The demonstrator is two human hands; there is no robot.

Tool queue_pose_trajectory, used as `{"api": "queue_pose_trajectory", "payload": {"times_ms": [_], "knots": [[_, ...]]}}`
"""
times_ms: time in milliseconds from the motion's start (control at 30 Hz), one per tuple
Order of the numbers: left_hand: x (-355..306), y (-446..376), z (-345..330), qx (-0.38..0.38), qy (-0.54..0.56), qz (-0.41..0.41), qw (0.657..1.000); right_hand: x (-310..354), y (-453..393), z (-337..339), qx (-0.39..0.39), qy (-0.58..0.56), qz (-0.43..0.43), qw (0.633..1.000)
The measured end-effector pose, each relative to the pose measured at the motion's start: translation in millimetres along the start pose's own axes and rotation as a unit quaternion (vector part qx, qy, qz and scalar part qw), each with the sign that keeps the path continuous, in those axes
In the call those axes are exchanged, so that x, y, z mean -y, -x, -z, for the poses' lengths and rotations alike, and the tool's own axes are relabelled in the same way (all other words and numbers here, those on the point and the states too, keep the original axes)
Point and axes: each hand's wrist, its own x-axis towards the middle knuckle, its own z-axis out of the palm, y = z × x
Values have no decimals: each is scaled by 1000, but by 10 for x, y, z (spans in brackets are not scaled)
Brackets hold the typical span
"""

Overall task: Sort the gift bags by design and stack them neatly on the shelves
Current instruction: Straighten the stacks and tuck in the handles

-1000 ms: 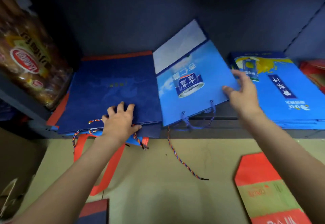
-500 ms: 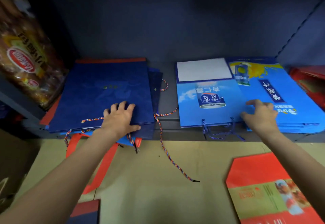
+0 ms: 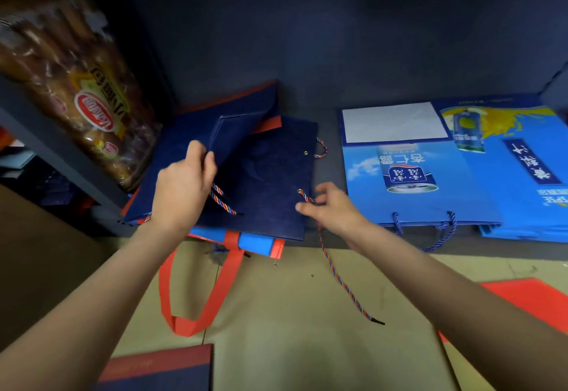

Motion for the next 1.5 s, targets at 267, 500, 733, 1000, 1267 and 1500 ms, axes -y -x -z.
{"api": "queue_pose_trajectory", "payload": {"times_ms": [267, 500, 733, 1000, 1267, 1500], "knots": [[39, 150, -28, 40, 7, 14, 999, 45, 31, -100, -71, -170, 40, 982], [-158, 217, -166, 11, -3, -46, 999, 104, 346, 1585, -305, -158, 182, 921], [-849, 239, -521, -8, 1, -115, 993, -473, 801, 2115, -489, -245, 117, 829], [-1885, 336, -718, 91, 52, -148, 983, -1005, 1166, 1538, -169, 119, -41, 978], [-1545, 504, -602, 252, 76, -55, 963, -665, 852, 1371, -134, -22, 2, 991], [-745, 779, -543, 328, -17, 138, 935, -646, 358, 927, -190, -93, -51, 976]]}}
